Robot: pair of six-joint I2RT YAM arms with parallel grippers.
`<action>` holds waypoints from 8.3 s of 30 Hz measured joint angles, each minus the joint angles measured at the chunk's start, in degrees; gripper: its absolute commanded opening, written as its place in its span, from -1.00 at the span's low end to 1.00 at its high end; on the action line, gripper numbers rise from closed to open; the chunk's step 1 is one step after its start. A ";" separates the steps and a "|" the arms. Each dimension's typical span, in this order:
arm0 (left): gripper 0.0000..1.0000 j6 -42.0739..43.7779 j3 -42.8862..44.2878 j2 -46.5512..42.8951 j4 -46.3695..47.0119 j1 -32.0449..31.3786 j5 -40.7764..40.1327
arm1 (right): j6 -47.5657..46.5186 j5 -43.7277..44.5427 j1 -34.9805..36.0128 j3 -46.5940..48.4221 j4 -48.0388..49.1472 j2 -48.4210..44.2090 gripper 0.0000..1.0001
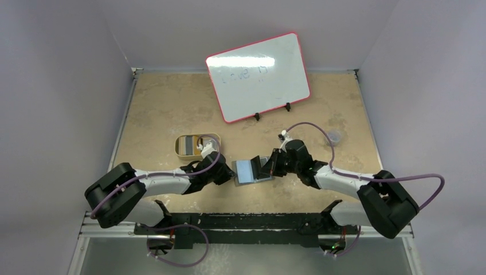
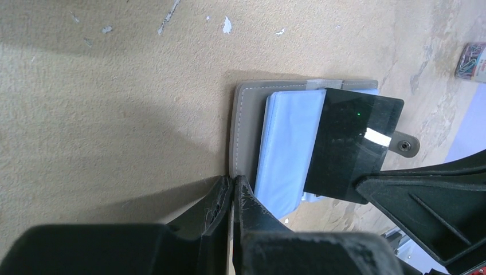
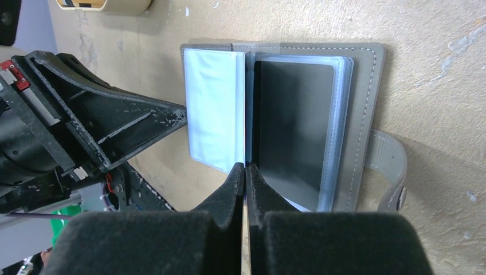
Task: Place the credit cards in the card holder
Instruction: Insert the credit card into the card holder.
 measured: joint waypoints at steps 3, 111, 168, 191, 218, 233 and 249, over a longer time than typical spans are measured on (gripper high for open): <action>-1.00 0.00 0.13 0.28 0.24 0.00 0.00 | 0.35 0.04 0.00 -0.33 -0.04 -0.72 -1.00; -1.00 -0.96 1.97 3.45 1.68 -0.17 -0.42 | 3.58 -0.02 -0.22 -4.09 7.85 2.67 -1.00; -1.00 0.85 2.93 3.43 -0.02 -1.22 -1.90 | -4.85 2.71 0.02 8.44 -6.67 8.46 -0.24; -1.00 2.56 3.06 3.26 -0.09 -1.29 -1.92 | -7.21 -3.21 2.89 9.42 1.31 14.49 -0.32; -1.00 8.39 7.21 -1.16 -13.77 -1.57 -4.46 | -5.95 7.54 3.21 10.36 -15.13 3.52 -0.42; -0.67 8.48 7.34 -6.12 -12.41 -1.57 -3.15 | -4.83 10.56 3.21 8.07 -10.32 6.08 -0.53; -0.67 8.11 6.71 -3.87 -3.45 -1.57 0.79 | -4.24 10.47 3.21 7.58 -9.22 6.03 -0.51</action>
